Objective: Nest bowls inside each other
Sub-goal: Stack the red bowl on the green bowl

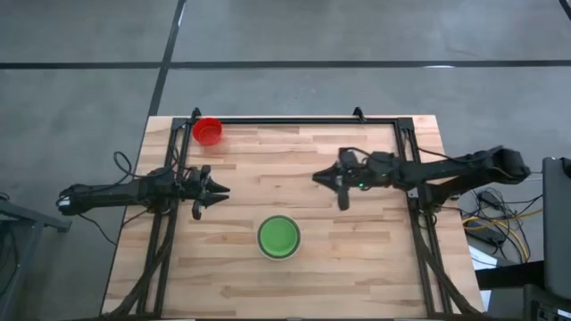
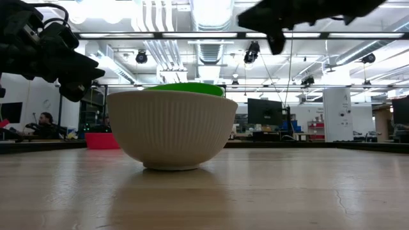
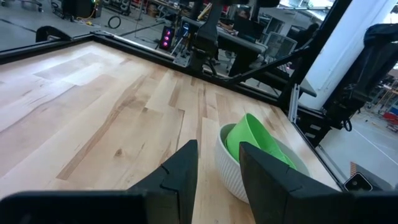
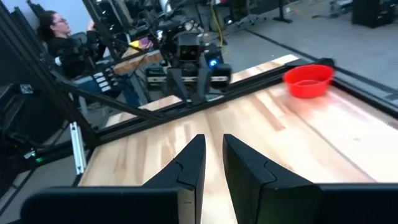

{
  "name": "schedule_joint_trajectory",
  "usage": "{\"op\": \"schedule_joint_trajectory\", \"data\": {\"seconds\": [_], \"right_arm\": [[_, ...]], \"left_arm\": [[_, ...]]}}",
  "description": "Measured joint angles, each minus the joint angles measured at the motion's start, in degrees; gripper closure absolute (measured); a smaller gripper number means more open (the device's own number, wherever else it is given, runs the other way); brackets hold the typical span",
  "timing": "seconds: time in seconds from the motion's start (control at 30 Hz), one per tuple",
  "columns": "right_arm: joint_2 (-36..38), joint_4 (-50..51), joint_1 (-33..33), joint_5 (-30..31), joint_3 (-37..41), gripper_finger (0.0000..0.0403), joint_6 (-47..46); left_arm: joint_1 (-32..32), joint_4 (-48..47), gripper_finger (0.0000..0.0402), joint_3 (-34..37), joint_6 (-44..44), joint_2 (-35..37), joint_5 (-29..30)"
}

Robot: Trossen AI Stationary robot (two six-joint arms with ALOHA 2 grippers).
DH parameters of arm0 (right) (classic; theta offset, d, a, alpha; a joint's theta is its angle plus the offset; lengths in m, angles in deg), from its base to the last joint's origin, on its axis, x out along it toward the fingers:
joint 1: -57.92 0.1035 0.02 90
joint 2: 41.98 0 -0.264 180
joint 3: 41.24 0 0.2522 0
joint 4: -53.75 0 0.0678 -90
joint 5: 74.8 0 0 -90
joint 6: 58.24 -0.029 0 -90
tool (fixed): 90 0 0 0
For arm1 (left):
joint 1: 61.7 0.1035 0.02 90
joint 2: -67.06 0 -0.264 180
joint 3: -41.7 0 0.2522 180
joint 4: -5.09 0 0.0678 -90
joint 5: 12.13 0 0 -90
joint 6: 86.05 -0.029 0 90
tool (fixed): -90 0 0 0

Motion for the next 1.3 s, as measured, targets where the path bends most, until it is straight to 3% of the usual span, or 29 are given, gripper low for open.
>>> {"op": "schedule_joint_trajectory", "data": {"seconds": [0.4, 0.73, 1.3], "right_arm": [[16.4, -2.0, -1.4, 4.5, 15.0, 0.0349, 0.2], [22.9, -11.2, -1.4, 5.8, 24.6, 0.0349, 1.1], [34.4, -11.1, -1.4, 8.9, 33.9, 0.0349, 0.2]], "left_arm": [[0.0, 0.0, 0.0280, 0.0, 0.0, 0.0, 0.0], [0.0, 0.0, 0.0280, 0.0, 0.0, 0.0, 0.0], [0.0, 0.0, 0.0280, 0.0, 0.0, 0.0, 0.0]]}}
